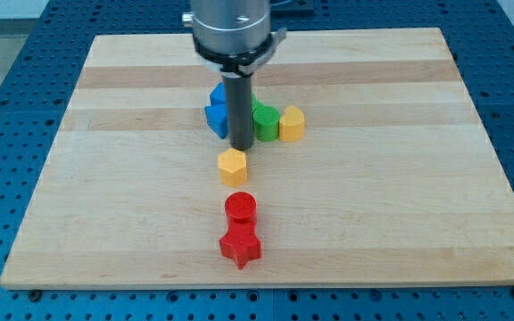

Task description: Drag the yellow hexagon to the top of the red circle

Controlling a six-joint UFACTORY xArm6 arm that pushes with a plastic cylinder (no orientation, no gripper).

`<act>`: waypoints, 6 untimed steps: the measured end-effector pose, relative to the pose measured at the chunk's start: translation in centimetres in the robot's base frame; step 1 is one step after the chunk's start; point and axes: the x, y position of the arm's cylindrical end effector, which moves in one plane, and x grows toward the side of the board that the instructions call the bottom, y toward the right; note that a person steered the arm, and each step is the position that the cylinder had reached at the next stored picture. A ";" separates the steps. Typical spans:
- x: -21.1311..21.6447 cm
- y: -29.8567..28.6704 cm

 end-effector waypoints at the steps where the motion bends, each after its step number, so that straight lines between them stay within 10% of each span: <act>1: 0.0 -2.7; 6: 3.8 0.1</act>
